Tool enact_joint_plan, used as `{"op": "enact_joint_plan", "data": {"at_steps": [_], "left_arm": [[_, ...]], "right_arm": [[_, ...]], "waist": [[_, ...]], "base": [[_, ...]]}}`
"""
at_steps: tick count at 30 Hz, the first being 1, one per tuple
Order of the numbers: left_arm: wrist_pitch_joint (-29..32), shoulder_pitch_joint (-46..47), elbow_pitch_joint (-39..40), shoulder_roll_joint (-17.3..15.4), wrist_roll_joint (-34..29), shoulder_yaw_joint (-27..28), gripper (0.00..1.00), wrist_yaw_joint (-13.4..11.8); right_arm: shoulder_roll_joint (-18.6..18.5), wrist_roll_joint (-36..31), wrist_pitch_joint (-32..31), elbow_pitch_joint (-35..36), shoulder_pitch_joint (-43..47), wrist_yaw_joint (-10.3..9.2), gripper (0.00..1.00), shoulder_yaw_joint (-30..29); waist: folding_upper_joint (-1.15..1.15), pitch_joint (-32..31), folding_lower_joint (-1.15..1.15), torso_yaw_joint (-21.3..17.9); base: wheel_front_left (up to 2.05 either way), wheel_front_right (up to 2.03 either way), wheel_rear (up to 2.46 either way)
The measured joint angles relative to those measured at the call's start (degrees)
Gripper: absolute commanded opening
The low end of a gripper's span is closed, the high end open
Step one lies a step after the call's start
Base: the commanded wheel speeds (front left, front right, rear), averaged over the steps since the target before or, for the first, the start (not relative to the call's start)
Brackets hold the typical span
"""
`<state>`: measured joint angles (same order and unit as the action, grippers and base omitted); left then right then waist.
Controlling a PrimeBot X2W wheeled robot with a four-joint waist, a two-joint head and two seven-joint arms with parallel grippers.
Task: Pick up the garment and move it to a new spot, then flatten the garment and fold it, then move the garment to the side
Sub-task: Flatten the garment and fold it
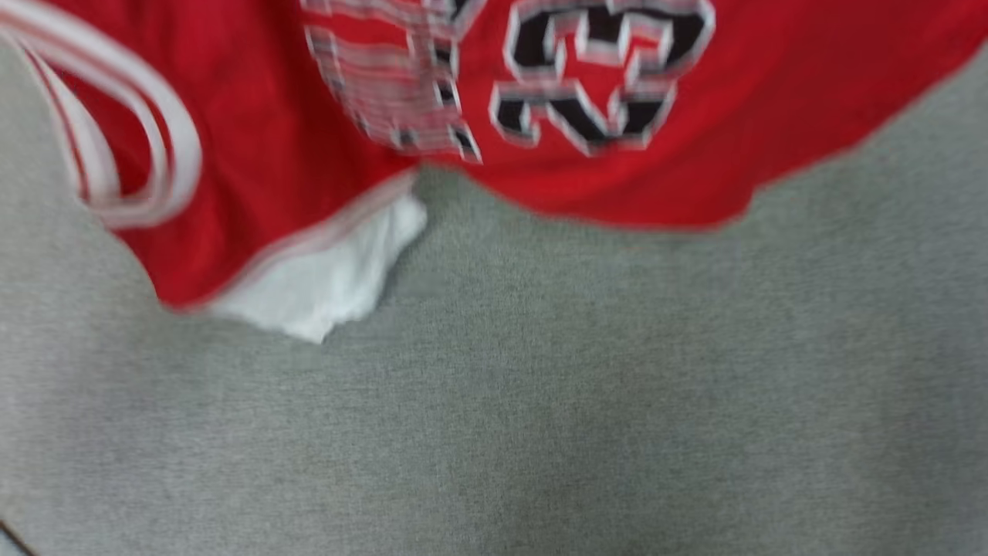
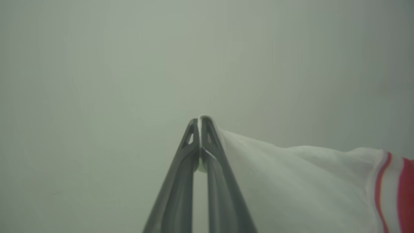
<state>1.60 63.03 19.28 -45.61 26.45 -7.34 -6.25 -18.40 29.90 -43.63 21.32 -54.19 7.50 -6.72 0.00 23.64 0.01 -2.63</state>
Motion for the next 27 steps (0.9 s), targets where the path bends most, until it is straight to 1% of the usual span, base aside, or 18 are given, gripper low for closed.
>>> {"op": "enact_joint_plan", "data": {"at_steps": [4, 7, 10, 15, 17, 19, 22, 25, 27], "left_arm": [[-0.3, 11.6, -7.5, 1.2, -0.9, -2.7, 0.0, 3.0], [-1.0, 20.3, -13.1, 3.7, -1.8, -4.6, 0.0, 4.0], [-3.1, 28.8, -19.6, 6.5, -3.1, -6.0, 0.0, 4.7], [-6.0, 38.5, -32.4, 11.3, -3.4, -8.1, 0.0, 5.8], [-7.9, 40.7, -37.1, 13.1, -3.6, -8.8, 0.0, 6.0], [-10.0, 42.4, -41.5, 14.3, -4.0, -9.5, 0.0, 6.7], [-12.5, 42.8, -46.6, 16.0, -4.5, -11.9, 0.0, 8.7], [-14.5, 39.3, -49.4, 18.0, -5.1, -14.0, 0.0, 9.8], [-15.5, 35.8, -50.2, 18.9, -5.1, -15.0, 0.0, 10.1]], "right_arm": [[-0.5, -2.4, 2.7, -5.0, -8.2, 0.0, 0.0, 2.3], [-1.0, -4.4, 5.5, -9.7, -14.9, 0.0, 0.0, 3.3], [-1.5, -6.0, 8.6, -15.4, -22.0, 0.01, 0.0, 4.5], [-1.4, -9.2, 16.0, -26.9, -32.0, 0.01, 0.0, 6.6], [-1.1, -10.6, 18.8, -31.4, -34.8, 0.01, 0.0, 7.2], [-0.6, -11.6, 21.9, -35.5, -36.8, 0.01, 0.0, 7.8], [0.1, -12.8, 25.6, -41.4, -37.4, 0.01, 0.0, 9.6], [0.3, -12.8, 28.7, -45.9, -35.7, 0.01, 0.0, 10.7], [0.2, -12.8, 30.3, -48.4, -33.3, 0.0, 0.0, 11.7]], "waist": [[0.0, 5.0, 0.0, 0.1], [0.0, 8.5, 0.01, 0.4], [0.0, 11.9, 0.01, 0.9], [0.0, 16.3, 0.01, 2.2], [0.0, 17.2, 0.01, 3.1], [0.0, 17.9, 0.01, 4.0], [0.0, 18.5, 0.01, 4.9], [0.0, 18.0, 0.01, 5.6], [0.0, 17.3, 0.01, 5.9]], "base": [[0.0, 0.0, 0.0], [0.0, 0.0, 0.0], [0.0, 0.0, 0.0], [0.0, 0.0, 0.0], [0.0, 0.0, 0.0], [0.0, 0.0, 0.0], [0.0, 0.0, 0.0], [0.0, 0.0, 0.0], [0.0, 0.0, 0.0]]}}
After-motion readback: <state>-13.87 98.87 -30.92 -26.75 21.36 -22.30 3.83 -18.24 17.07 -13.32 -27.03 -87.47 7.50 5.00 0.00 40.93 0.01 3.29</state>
